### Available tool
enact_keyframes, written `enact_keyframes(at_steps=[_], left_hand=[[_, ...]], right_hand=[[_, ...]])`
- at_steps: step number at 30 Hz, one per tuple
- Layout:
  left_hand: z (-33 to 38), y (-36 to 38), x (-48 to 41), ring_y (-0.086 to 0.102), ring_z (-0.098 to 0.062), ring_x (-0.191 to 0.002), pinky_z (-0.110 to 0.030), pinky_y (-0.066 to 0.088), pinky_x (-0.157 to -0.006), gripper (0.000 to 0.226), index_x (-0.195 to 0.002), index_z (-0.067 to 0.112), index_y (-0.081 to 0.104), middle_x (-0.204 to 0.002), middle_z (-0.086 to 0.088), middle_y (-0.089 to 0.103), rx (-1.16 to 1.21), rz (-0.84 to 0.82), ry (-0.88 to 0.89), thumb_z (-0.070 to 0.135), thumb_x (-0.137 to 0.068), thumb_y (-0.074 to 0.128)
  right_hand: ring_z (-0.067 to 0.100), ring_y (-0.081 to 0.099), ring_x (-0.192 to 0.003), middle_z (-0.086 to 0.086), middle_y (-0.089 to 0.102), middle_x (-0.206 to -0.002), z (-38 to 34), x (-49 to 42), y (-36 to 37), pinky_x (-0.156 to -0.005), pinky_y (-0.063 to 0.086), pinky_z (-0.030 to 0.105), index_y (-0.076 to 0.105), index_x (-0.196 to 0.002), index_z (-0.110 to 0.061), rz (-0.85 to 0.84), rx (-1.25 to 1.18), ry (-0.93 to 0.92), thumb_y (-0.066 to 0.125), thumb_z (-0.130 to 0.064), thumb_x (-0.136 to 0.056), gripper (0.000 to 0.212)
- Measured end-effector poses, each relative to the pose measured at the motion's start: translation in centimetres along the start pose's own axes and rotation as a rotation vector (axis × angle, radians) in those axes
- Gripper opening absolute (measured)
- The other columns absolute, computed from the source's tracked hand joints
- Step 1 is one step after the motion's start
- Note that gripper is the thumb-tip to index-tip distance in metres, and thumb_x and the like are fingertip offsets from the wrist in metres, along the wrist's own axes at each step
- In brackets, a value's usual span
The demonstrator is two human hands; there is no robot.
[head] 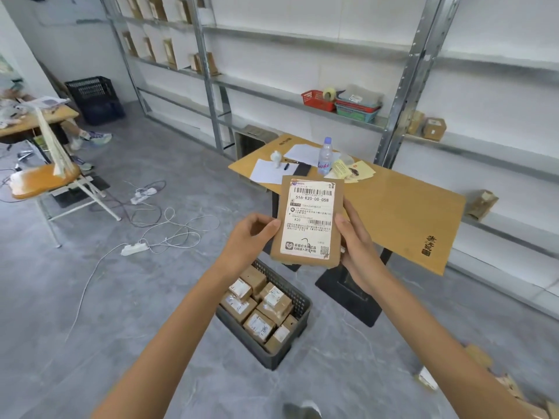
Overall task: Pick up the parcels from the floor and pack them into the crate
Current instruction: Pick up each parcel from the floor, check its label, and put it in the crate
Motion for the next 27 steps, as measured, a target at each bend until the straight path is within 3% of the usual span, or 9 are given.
enact_keyframes(at_steps=[3, 5, 9, 13, 17, 19, 21, 23, 27], left_hand=[[-1.9, -1.1, -3.4, 0.06, -0.005, -0.091, -0.019, 0.047, -0.077, 0.009, -0.101, 0.02, 0.055, -0.098, 0.01, 0.063, -0.007, -0.043, -0.044, 0.023, -0.093, 0.056], [-3.3, -1.9, -6.4, 0.058, -0.011, -0.103, -0.024, 0.047, -0.082, 0.03, -0.119, 0.022, 0.048, -0.114, 0.007, 0.058, -0.012, -0.081, -0.083, 0.025, -0.091, 0.059], [-5.6, -3.4, -13.4, 0.056, -0.018, -0.112, -0.035, 0.051, -0.09, 0.06, -0.138, 0.033, 0.031, -0.129, 0.003, 0.047, 0.011, -0.104, -0.139, 0.033, -0.087, 0.063], [-7.5, -4.5, -19.6, 0.064, -0.012, -0.095, -0.024, 0.058, -0.067, 0.05, -0.134, 0.025, 0.042, -0.123, 0.003, 0.054, 0.054, -0.134, -0.205, 0.026, -0.089, 0.063], [-10.7, -6.6, -24.4, 0.066, -0.011, -0.083, -0.029, 0.06, -0.063, 0.034, -0.118, 0.014, 0.051, -0.113, -0.001, 0.06, 0.056, -0.072, -0.296, 0.021, -0.087, 0.065], [-12.2, -7.8, -26.2, 0.066, -0.01, -0.081, -0.027, 0.058, -0.058, 0.032, -0.115, 0.012, 0.052, -0.109, -0.001, 0.059, 0.098, -0.041, -0.331, 0.018, -0.087, 0.066], [-13.9, -9.1, -27.8, 0.066, -0.009, -0.08, -0.024, 0.056, -0.054, 0.03, -0.113, 0.011, 0.053, -0.108, -0.001, 0.058, 0.149, 0.007, -0.354, 0.014, -0.086, 0.066], [-15.7, -10.3, -29.5, 0.066, -0.008, -0.079, -0.023, 0.056, -0.053, 0.027, -0.11, 0.01, 0.054, -0.106, 0.001, 0.058, 0.163, 0.041, -0.37, 0.011, -0.086, 0.066], [-19.7, -12.2, -33.1, 0.065, -0.013, -0.085, -0.025, 0.058, -0.056, 0.022, -0.107, 0.01, 0.055, -0.103, 0.001, 0.061, 0.211, 0.041, -0.432, 0.01, -0.087, 0.065]], right_hand=[[0.005, 0.063, -0.108, -0.013, 0.061, -0.124, 1.9, -3.4, 0.8, -0.085, 0.055, 0.036, 0.026, -0.141, -0.045, -0.008, 0.03, 0.031, 0.044, -0.031, -0.097, 0.049], [-0.001, 0.064, -0.104, -0.016, 0.062, -0.122, 3.2, -6.0, 1.3, -0.079, 0.056, 0.031, 0.027, -0.142, -0.044, -0.032, 0.043, 0.057, 0.043, -0.031, -0.097, 0.049], [0.007, 0.062, -0.112, -0.01, 0.061, -0.128, 5.9, -12.2, 2.6, -0.084, 0.056, 0.035, 0.033, -0.139, -0.045, -0.103, 0.055, 0.115, 0.048, -0.038, -0.091, 0.051], [0.012, 0.063, -0.11, -0.002, 0.061, -0.127, 8.7, -18.6, 4.0, -0.084, 0.054, 0.039, 0.036, -0.139, -0.046, -0.125, 0.093, 0.198, 0.053, -0.043, -0.084, 0.057], [0.013, 0.062, -0.112, 0.0, 0.061, -0.127, 11.5, -24.2, 5.4, -0.085, 0.053, 0.036, 0.039, -0.134, -0.049, -0.148, 0.115, 0.267, 0.057, -0.047, -0.084, 0.053], [0.016, 0.063, -0.11, 0.002, 0.062, -0.124, 13.1, -26.6, 6.0, -0.087, 0.053, 0.038, 0.042, -0.136, -0.04, -0.114, 0.123, 0.293, 0.056, -0.046, -0.086, 0.052], [0.011, 0.065, -0.1, 0.0, 0.064, -0.117, 14.7, -28.5, 6.6, -0.079, 0.053, 0.03, 0.044, -0.137, -0.027, -0.036, 0.135, 0.321, 0.05, -0.039, -0.093, 0.046], [0.004, 0.064, -0.093, -0.001, 0.064, -0.112, 16.4, -30.1, 7.5, -0.074, 0.051, 0.024, 0.048, -0.132, -0.024, 0.02, 0.126, 0.358, 0.044, -0.035, -0.097, 0.037], [0.014, 0.055, -0.115, -0.006, 0.06, -0.116, 19.9, -32.8, 8.6, -0.099, 0.045, 0.04, 0.054, -0.11, -0.038, 0.26, 0.003, 0.448, 0.047, -0.047, -0.093, 0.02]])
Point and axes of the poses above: each hand's wrist, its own x-axis away from the middle knuckle, its own y-axis out of the palm, z = x × y, the point moved 6 cm from there along -x, towards the middle knuckle
